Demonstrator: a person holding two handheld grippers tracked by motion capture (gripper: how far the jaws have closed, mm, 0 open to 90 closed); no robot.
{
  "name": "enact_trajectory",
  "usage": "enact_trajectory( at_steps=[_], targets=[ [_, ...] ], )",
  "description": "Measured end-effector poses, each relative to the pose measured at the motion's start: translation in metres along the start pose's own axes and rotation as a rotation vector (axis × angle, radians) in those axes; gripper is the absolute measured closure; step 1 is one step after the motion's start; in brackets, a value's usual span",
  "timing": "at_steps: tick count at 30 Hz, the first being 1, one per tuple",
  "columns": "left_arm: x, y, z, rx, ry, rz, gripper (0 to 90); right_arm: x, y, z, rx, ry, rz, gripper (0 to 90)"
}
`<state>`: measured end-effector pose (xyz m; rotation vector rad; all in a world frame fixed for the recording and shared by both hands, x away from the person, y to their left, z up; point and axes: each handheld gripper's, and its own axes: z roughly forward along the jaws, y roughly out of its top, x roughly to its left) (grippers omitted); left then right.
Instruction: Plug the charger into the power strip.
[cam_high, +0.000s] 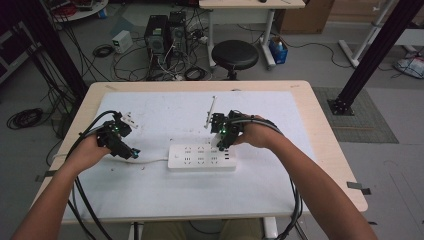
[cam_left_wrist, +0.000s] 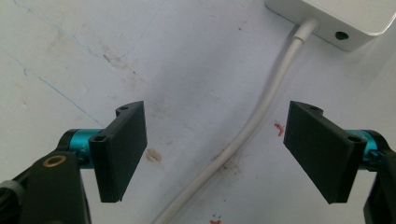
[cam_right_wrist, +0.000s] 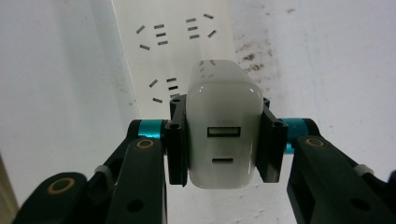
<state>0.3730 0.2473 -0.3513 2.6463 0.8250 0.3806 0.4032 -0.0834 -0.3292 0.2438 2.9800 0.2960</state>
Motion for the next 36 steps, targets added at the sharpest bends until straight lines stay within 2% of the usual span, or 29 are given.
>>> enact_trajectory(
  at_steps=[1, 4, 8, 12, 15, 16, 20, 23, 26, 29, 30, 31, 34, 36],
  targets=[
    [0.000, 0.000, 0.001, 0.006, -0.002, 0.001, 21.4, 0.000, 0.002, 0.004, 0.012, -0.004, -0.024, 61.9],
    [-0.001, -0.002, 0.003, 0.002, -0.005, 0.001, 21.5, 0.003, 0.007, 0.013, 0.046, -0.015, -0.049, 62.0],
    [-0.001, -0.003, 0.004, 0.000, -0.005, -0.001, 21.5, 0.003, 0.011, 0.019, 0.057, -0.008, -0.084, 61.9],
    [0.000, -0.004, 0.004, -0.002, -0.002, -0.004, 21.5, 0.001, 0.014, 0.022, 0.069, 0.002, -0.088, 61.9],
    [0.000, -0.003, 0.004, -0.005, -0.001, 0.002, 21.4, 0.002, 0.017, 0.025, 0.086, 0.008, -0.110, 62.0],
    [0.000, -0.003, 0.004, -0.005, -0.003, 0.002, 21.5, 0.003, 0.019, 0.027, 0.094, 0.000, -0.141, 62.0],
    [-0.001, -0.002, 0.005, -0.002, -0.001, 0.005, 21.5, 0.005, 0.027, 0.028, 0.136, -0.005, -0.184, 62.0],
    [-0.002, -0.001, 0.006, -0.004, -0.003, 0.011, 21.5, 0.002, 0.031, 0.029, 0.154, 0.014, -0.250, 62.0],
    [-0.003, -0.001, 0.005, -0.007, -0.005, 0.010, 21.5, -0.001, 0.031, 0.029, 0.157, 0.033, -0.286, 62.0],
    [-0.004, -0.001, 0.005, -0.021, -0.012, 0.004, 21.4, 0.001, 0.033, 0.030, 0.167, 0.020, -0.259, 62.0],
    [-0.004, -0.001, 0.005, -0.023, -0.014, 0.001, 21.5, 0.001, 0.034, 0.030, 0.175, 0.020, -0.222, 62.1],
    [-0.003, -0.001, 0.005, -0.014, -0.014, 0.012, 21.5, 0.001, 0.036, 0.031, 0.173, 0.019, -0.205, 62.2],
    [-0.003, -0.002, 0.005, -0.014, -0.014, 0.010, 21.4, 0.003, 0.038, 0.031, 0.191, 0.009, -0.193, 62.3],
    [-0.004, -0.002, 0.005, -0.024, -0.014, 0.000, 21.4, 0.001, 0.039, 0.032, 0.192, 0.019, -0.184, 62.3]
  ],
)
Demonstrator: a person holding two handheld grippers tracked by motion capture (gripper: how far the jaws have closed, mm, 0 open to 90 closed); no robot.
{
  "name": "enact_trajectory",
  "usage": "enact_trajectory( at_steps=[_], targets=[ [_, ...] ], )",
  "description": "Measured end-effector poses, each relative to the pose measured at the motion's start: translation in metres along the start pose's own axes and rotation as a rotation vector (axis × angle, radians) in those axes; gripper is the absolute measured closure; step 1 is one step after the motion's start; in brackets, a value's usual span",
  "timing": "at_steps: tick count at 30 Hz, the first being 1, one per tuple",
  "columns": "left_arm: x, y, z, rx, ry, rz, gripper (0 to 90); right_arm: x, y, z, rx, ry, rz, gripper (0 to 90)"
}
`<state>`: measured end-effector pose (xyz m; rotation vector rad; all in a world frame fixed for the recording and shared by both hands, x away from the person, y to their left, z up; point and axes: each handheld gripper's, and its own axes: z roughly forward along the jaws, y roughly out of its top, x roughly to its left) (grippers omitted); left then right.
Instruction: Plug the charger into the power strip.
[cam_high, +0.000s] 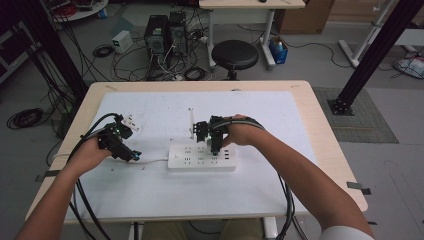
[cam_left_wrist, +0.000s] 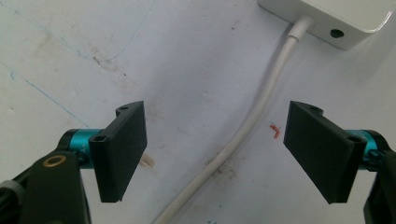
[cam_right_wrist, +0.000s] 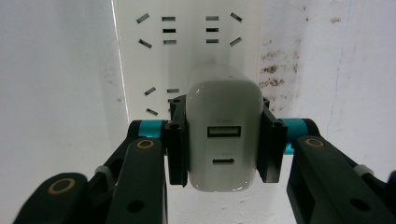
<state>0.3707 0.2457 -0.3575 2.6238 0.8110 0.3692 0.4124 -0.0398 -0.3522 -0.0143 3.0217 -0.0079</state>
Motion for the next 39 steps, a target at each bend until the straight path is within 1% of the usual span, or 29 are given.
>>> enact_trajectory(
  at_steps=[1, 2, 3, 5, 7, 9, 10, 11, 12, 13, 15, 16, 17, 19, 21, 22, 23, 25, 28, 31, 32, 34, 36, 37, 39],
  targets=[
    [0.000, 0.000, -0.001, 0.004, -0.002, 0.006, 21.5, -0.001, -0.001, 0.001, -0.010, 0.011, 0.013, 62.2],
    [0.000, 0.000, -0.001, -0.001, -0.008, 0.003, 21.5, -0.003, -0.002, 0.001, -0.016, 0.027, 0.021, 62.2],
    [-0.001, 0.000, -0.002, -0.010, -0.014, 0.002, 21.5, -0.005, -0.003, 0.006, -0.009, 0.036, 0.013, 62.3],
    [-0.002, 0.000, -0.002, -0.019, -0.017, 0.003, 21.5, -0.005, -0.002, 0.008, -0.015, 0.037, -0.009, 62.3],
    [-0.001, 0.001, -0.002, -0.013, -0.019, 0.010, 21.5, -0.005, -0.002, 0.008, -0.014, 0.039, -0.007, 62.4],
    [-0.001, 0.001, -0.001, -0.015, -0.019, -0.003, 21.4, -0.006, -0.001, 0.008, -0.007, 0.039, -0.012, 62.4],
    [-0.001, 0.001, 0.000, -0.011, -0.019, 0.004, 21.4, -0.006, 0.000, 0.008, -0.006, 0.046, 0.004, 62.4],
    [-0.002, 0.002, 0.000, -0.016, -0.023, -0.002, 21.5, -0.008, 0.000, 0.009, -0.006, 0.052, 0.010, 62.5],
    [-0.002, 0.002, 0.000, -0.004, -0.024, 0.010, 21.5, -0.008, 0.000, 0.009, -0.004, 0.060, 0.027, 62.5],
    [-0.002, 0.002, 0.000, -0.009, -0.025, 0.010, 21.5, -0.010, 0.000, 0.009, -0.003, 0.071, 0.036, 62.5],
    [-0.002, 0.002, 0.000, -0.010, -0.024, 0.011, 21.5, -0.011, 0.000, 0.009, -0.004, 0.076, 0.042, 62.6],
    [-0.002, 0.002, 0.000, -0.011, -0.026, 0.007, 21.4, -0.011, 0.000, 0.009, 0.001, 0.077, 0.040, 62.6],
    [-0.002, 0.001, 0.000, -0.014, -0.024, 0.003, 21.5, -0.011, 0.001, 0.009, 0.004, 0.068, 0.024, 62.6],
    [-0.001, 0.001, 0.000, -0.007, -0.026, 0.008, 21.4, -0.008, 0.003, 0.009, 0.017, 0.062, 0.017, 62.6],
    [-0.001, 0.000, 0.000, -0.010, -0.028, 0.010, 21.4, -0.008, 0.005, 0.010, 0.024, 0.051, -0.004, 62.6],
    [-0.001, 0.000, 0.000, -0.013, -0.027, 0.012, 21.4, -0.006, 0.006, 0.011, 0.028, 0.044, -0.007, 62.6],
    [-0.001, -0.001, 0.000, -0.015, -0.028, 0.007, 21.5, -0.005, 0.007, 0.011, 0.034, 0.034, -0.019, 62.6],
    [0.000, -0.002, 0.001, -0.017, -0.029, 0.005, 21.5, -0.004, 0.007, 0.012, 0.031, 0.026, -0.023, 62.6],
    [0.000, -0.003, 0.002, -0.020, -0.033, 0.000, 21.4, -0.003, 0.003, 0.013, 0.001, 0.022, -0.012, 62.7],
    [0.000, -0.002, 0.003, -0.018, -0.037, 0.006, 21.5, -0.003, -0.001, 0.013, -0.028, 0.029, 0.018, 62.6],
    [0.000, -0.002, 0.004, -0.017, -0.038, 0.008, 21.4, -0.004, -0.002, 0.013, -0.033, 0.029, 0.013, 62.6],
    [0.000, -0.002, 0.004, -0.020, -0.037, 0.009, 21.5, -0.004, -0.004, 0.014, -0.047, 0.038, 0.031, 62.5],
    [0.000, -0.002, 0.004, -0.021, -0.039, 0.004, 21.5, -0.005, -0.008, 0.015, -0.074, 0.044, 0.032, 62.6],
    [0.001, -0.001, 0.004, -0.016, -0.040, 0.008, 21.5, -0.005, -0.010, 0.015, -0.080, 0.052, 0.050, 62.6],
    [0.000, -0.001, 0.005, -0.017, -0.041, 0.004, 21.5, -0.005, -0.011, 0.016, -0.097, 0.047, 0.041, 62.6]
  ],
)
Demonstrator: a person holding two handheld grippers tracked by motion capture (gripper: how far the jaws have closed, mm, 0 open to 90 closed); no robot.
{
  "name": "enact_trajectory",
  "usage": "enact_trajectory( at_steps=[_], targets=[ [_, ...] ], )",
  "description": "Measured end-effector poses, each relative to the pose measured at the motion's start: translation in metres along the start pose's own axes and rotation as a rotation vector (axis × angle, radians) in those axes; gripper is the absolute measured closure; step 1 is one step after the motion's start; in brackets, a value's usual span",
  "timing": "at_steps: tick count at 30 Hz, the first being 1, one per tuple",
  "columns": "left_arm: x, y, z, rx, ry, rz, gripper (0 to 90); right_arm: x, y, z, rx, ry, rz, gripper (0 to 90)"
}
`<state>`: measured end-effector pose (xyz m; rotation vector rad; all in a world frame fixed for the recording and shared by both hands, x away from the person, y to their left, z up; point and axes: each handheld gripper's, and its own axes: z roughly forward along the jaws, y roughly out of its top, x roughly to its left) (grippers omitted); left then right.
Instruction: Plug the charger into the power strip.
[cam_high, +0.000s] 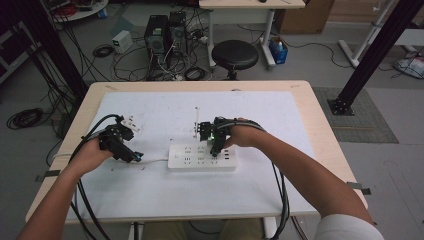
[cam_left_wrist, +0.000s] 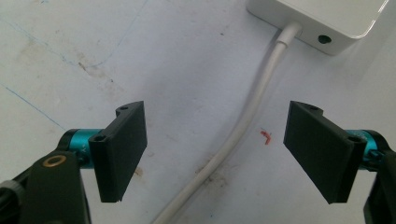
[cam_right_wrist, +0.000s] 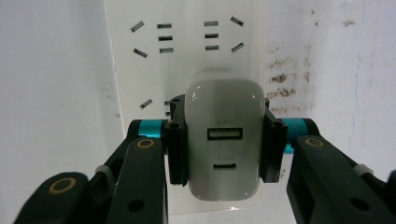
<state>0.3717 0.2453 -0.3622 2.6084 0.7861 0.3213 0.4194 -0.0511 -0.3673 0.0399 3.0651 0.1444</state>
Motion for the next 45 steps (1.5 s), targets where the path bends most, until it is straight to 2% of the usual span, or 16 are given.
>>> enact_trajectory(
  at_steps=[9, 19, 20, 21, 25, 26, 29, 31, 32, 33, 35, 36, 38, 41, 43, 45],
  targets=[
    [0.002, -0.002, -0.001, -0.006, 0.003, -0.010, 21.4, 0.001, -0.003, 0.002, -0.036, -0.008, 0.008, 62.2],
    [-0.002, 0.000, -0.004, -0.010, 0.005, -0.005, 21.5, -0.009, -0.006, 0.003, -0.058, 0.058, 0.003, 61.6],
    [-0.001, 0.000, -0.005, -0.002, 0.005, 0.004, 21.5, -0.010, -0.006, 0.003, -0.062, 0.056, -0.008, 60.0],
    [-0.002, -0.001, -0.005, -0.003, 0.005, 0.004, 21.5, -0.008, -0.007, 0.003, -0.053, 0.023, -0.015, 51.0],
    [-0.001, -0.001, -0.006, -0.006, 0.006, 0.005, 21.4, -0.011, -0.016, -0.006, -0.105, 0.017, 0.031, 38.0],
    [-0.002, -0.001, -0.005, -0.007, 0.008, 0.005, 21.5, -0.012, -0.019, -0.012, -0.136, 0.017, 0.059, 30.5],
    [-0.002, 0.001, -0.005, -0.010, 0.007, 0.003, 21.4, -0.015, -0.030, -0.029, -0.239, 0.034, 0.138, 21.8],
    [-0.003, 0.002, -0.004, -0.014, 0.009, 0.001, 21.4, -0.018, -0.039, -0.038, -0.281, 0.042, 0.194, 21.5],
    [-0.003, 0.002, -0.004, -0.006, 0.005, 0.012, 21.4, -0.021, -0.044, -0.042, -0.301, 0.031, 0.215, 21.6],
    [-0.003, 0.002, -0.004, -0.008, 0.006, 0.008, 21.5, -0.022, -0.047, -0.044, -0.307, 0.012, 0.266, 21.5],
    [-0.004, 0.003, -0.004, -0.006, 0.006, 0.011, 21.5, -0.024, -0.053, -0.046, -0.304, 0.004, 0.316, 20.5],
    [-0.003, 0.003, -0.004, -0.004, 0.006, 0.015, 21.5, -0.025, -0.057, -0.047, -0.297, 0.039, 0.321, 12.8],
    [-0.003, 0.003, -0.005, -0.006, 0.007, 0.014, 21.5, -0.024, -0.060, -0.049, -0.280, 0.071, 0.322, 10.6],
    [-0.005, 0.003, -0.005, -0.011, 0.002, 0.011, 21.5, -0.025, -0.064, -0.049, -0.240, 0.011, 0.406, 10.6],
    [-0.006, 0.004, -0.005, -0.015, -0.001, 0.013, 21.4, -0.025, -0.064, -0.050, -0.201, -0.039, 0.410, 10.6],
    [-0.006, 0.004, -0.005, -0.018, -0.002, 0.013, 21.5, -0.025, -0.064, -0.051, -0.176, -0.020, 0.423, 10.6]
  ],
)
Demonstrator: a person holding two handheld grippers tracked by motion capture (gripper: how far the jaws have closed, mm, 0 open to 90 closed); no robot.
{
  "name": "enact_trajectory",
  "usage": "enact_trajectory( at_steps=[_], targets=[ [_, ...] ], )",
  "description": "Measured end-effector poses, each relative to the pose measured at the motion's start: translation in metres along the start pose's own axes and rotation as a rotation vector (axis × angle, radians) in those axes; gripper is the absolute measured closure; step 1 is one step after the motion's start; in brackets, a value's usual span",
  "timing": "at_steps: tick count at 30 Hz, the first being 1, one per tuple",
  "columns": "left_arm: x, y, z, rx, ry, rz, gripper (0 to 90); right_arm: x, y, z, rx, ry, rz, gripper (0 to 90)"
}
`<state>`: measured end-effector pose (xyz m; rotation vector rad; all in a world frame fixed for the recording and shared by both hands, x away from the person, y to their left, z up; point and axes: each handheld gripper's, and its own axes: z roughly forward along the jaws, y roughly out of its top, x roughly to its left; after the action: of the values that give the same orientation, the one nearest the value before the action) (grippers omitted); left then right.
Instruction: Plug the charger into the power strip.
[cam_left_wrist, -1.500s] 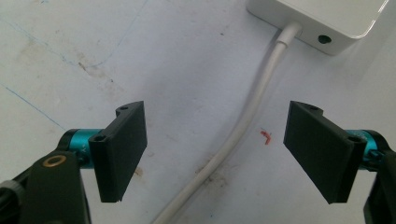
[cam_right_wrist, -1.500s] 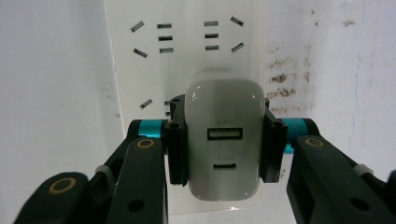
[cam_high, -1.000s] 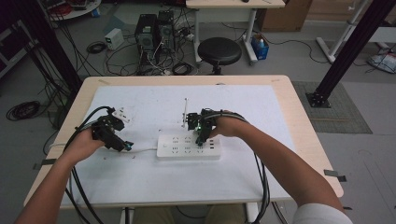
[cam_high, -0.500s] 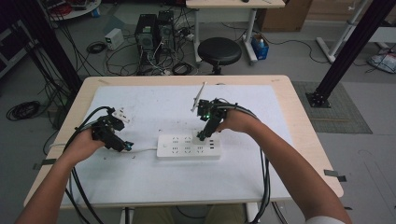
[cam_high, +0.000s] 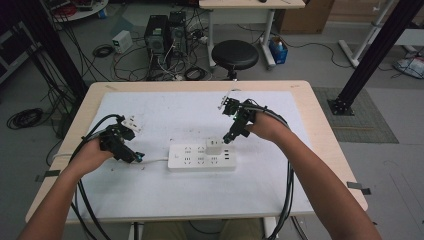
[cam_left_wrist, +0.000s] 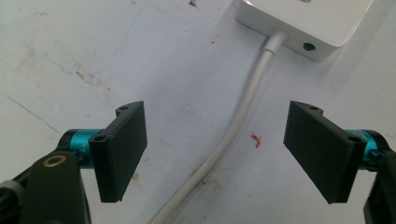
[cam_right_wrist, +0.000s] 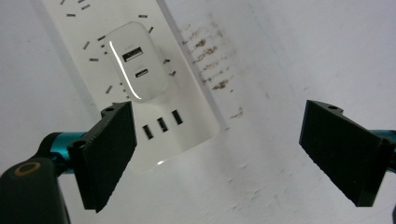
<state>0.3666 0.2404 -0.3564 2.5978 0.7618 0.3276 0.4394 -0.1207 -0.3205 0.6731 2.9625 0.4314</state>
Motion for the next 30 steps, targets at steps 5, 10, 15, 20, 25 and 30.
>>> enact_trajectory(
  at_steps=[5, 10, 15, 20, 25, 30],
  targets=[
    [-0.001, 0.000, -0.003, -0.001, 0.005, 0.004, 21.4, 0.003, 0.000, -0.003, 0.055, 0.006, -0.064, 10.6],
    [-0.002, -0.001, -0.005, -0.004, 0.007, 0.006, 21.4, 0.007, -0.001, -0.013, 0.012, -0.108, -0.090, 10.4],
    [-0.003, -0.002, -0.007, -0.010, 0.008, 0.009, 21.5, 0.007, -0.012, -0.027, -0.019, -0.163, -0.056, 0.7],
    [-0.003, -0.001, -0.008, -0.013, 0.010, 0.015, 21.5, 0.007, -0.030, -0.043, -0.063, -0.162, 0.005, 0.7],
    [-0.006, 0.000, -0.011, -0.031, 0.021, 0.007, 21.5, 0.015, -0.051, -0.057, -0.046, -0.160, 0.019, 0.8],
    [-0.009, 0.001, -0.016, -0.043, 0.032, 0.006, 21.4, 0.022, -0.078, -0.064, -0.034, -0.191, 0.053, 0.8]
  ],
)
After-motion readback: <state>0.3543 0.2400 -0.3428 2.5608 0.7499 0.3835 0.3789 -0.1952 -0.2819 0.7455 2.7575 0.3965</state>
